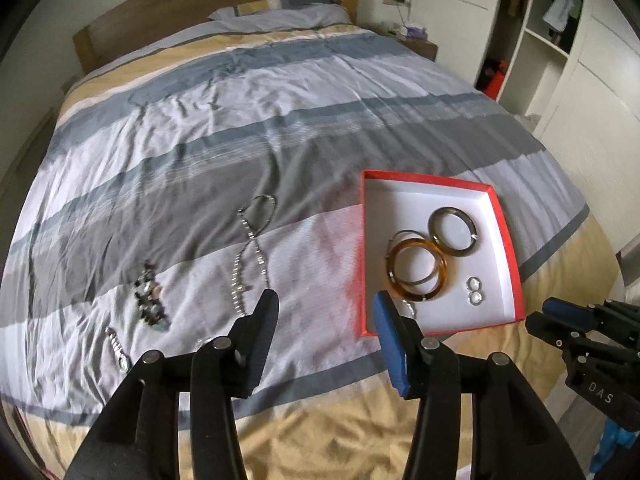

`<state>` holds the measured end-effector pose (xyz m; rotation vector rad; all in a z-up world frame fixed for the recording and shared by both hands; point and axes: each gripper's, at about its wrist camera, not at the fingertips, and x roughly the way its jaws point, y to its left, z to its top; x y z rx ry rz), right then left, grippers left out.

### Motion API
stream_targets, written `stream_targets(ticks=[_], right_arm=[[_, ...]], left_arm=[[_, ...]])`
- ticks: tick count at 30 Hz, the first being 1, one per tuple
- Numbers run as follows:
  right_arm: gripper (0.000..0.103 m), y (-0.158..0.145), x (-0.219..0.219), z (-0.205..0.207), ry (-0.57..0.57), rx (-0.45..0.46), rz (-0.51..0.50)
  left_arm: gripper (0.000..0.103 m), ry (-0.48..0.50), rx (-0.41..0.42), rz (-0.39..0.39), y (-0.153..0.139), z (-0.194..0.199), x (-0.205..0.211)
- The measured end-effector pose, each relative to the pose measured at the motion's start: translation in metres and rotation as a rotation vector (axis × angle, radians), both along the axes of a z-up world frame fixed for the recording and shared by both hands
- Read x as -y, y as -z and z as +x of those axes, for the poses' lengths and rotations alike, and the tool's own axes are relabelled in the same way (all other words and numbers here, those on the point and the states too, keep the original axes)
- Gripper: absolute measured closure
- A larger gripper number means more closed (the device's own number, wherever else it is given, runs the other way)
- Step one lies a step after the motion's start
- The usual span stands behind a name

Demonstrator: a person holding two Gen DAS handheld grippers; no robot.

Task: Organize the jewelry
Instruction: 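Withdraw both open tools up from the box toward the remaining jewelry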

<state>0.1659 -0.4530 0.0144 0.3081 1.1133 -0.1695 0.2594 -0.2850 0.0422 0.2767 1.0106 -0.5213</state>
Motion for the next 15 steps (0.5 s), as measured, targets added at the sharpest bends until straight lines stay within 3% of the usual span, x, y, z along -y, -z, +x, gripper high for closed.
stream_targets(ticks=[15], right_arm=[[0.078,-0.019,-0.046,0.025,-0.050,0.006,0.001]], left_arm=[[0.047,-0.129,0.009,-0.021,-0.017,0.010,-0.076]])
